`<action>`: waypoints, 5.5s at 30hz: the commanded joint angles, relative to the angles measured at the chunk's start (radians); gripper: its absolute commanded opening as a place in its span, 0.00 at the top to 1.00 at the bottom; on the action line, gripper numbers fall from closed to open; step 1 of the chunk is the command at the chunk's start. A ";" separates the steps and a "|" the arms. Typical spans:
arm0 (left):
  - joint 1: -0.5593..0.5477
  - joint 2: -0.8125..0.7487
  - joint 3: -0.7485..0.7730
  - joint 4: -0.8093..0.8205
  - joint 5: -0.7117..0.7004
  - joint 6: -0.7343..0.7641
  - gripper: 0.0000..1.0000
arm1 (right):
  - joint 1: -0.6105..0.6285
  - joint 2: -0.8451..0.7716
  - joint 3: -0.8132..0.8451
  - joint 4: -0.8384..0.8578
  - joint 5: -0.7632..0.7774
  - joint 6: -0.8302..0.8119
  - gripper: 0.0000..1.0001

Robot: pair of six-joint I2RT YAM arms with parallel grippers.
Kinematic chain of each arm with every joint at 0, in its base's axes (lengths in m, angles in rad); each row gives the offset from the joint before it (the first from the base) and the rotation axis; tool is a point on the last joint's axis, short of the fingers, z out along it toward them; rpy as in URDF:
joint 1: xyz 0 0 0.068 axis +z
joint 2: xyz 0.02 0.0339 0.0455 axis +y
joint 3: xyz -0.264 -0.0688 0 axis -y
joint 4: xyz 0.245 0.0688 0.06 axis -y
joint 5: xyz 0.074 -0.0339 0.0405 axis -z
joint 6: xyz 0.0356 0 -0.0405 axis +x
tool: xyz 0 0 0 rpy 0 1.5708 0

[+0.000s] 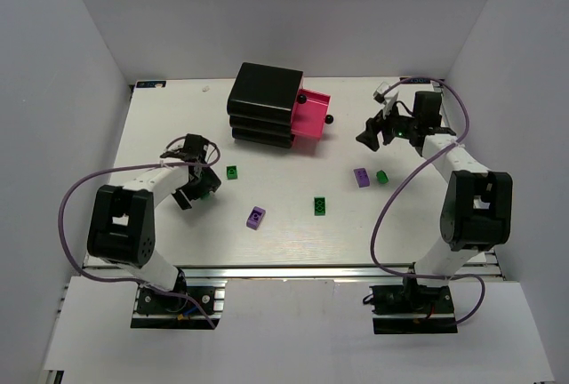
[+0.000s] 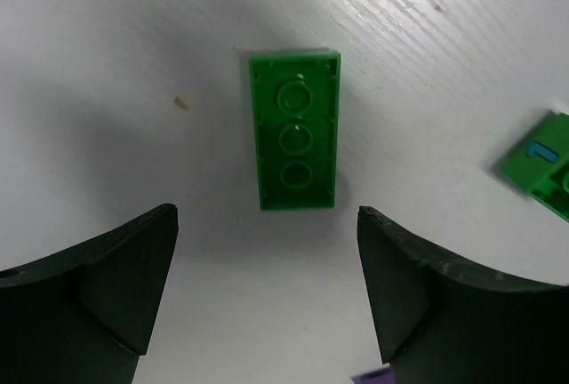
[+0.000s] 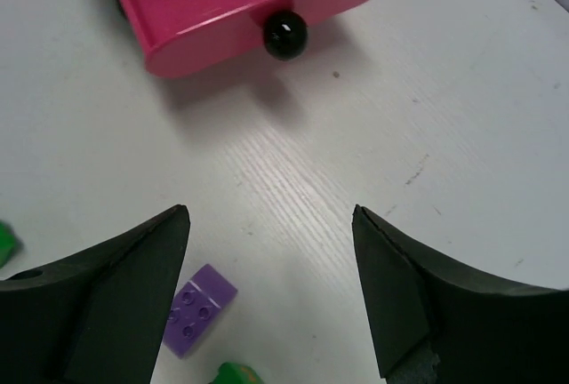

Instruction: Sort the legos into containers by color

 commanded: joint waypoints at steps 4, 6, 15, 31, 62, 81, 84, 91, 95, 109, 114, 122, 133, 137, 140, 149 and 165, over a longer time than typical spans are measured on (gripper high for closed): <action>0.055 0.082 0.029 0.120 0.083 0.116 0.14 | 0.003 -0.099 -0.032 -0.055 -0.155 0.023 0.23; 0.067 0.111 0.035 0.145 0.093 0.122 0.19 | 0.001 -0.111 -0.028 -0.084 -0.165 0.005 0.24; 0.077 0.132 0.035 0.166 0.126 0.130 0.61 | 0.006 -0.154 -0.029 -0.153 -0.205 -0.020 0.34; -0.150 -0.130 0.214 0.420 0.767 0.392 0.99 | -0.034 -0.121 0.071 -0.243 0.159 0.299 1.00; -0.425 0.733 1.282 0.165 0.156 0.566 0.43 | -0.049 -0.125 0.119 -0.420 0.127 0.186 0.20; -0.413 0.299 0.862 0.284 0.337 0.426 0.58 | -0.034 0.011 0.078 -0.714 0.403 -0.007 0.24; -0.404 0.118 0.624 0.321 0.324 0.392 0.35 | -0.026 0.036 0.081 -0.721 0.432 -0.014 0.22; -0.404 -0.128 0.279 0.311 0.210 0.296 0.30 | -0.017 0.126 0.103 -0.690 0.455 0.002 0.20; -0.394 -0.198 0.152 0.317 0.152 0.242 0.26 | 0.029 0.178 0.115 -0.656 0.484 0.029 0.24; -0.358 -0.212 0.073 0.257 0.057 0.213 0.18 | 0.029 0.120 0.057 -0.584 0.516 0.009 0.74; -0.324 -0.194 0.055 0.228 0.018 0.214 0.15 | 0.032 0.084 0.144 -0.604 0.460 -0.024 0.85; -0.269 -0.125 0.032 0.212 -0.002 0.222 0.12 | 0.110 0.207 0.605 -0.633 0.230 -0.023 0.87; -0.227 -0.097 0.017 0.295 0.007 0.234 0.09 | 0.282 0.541 1.028 -0.583 0.228 0.063 0.76; -0.218 -0.071 0.035 0.318 0.023 0.260 0.09 | 0.302 0.559 0.997 -0.535 0.263 0.060 0.67; -0.209 -0.044 0.050 0.335 0.037 0.277 0.08 | 0.314 0.562 0.985 -0.523 0.277 0.052 0.49; -0.178 0.091 0.127 0.381 0.063 0.329 0.10 | 0.317 0.513 0.960 -0.513 0.276 0.066 0.28; -0.149 0.243 0.196 0.367 0.078 0.375 0.56 | 0.209 0.196 0.630 -0.440 0.283 0.170 0.29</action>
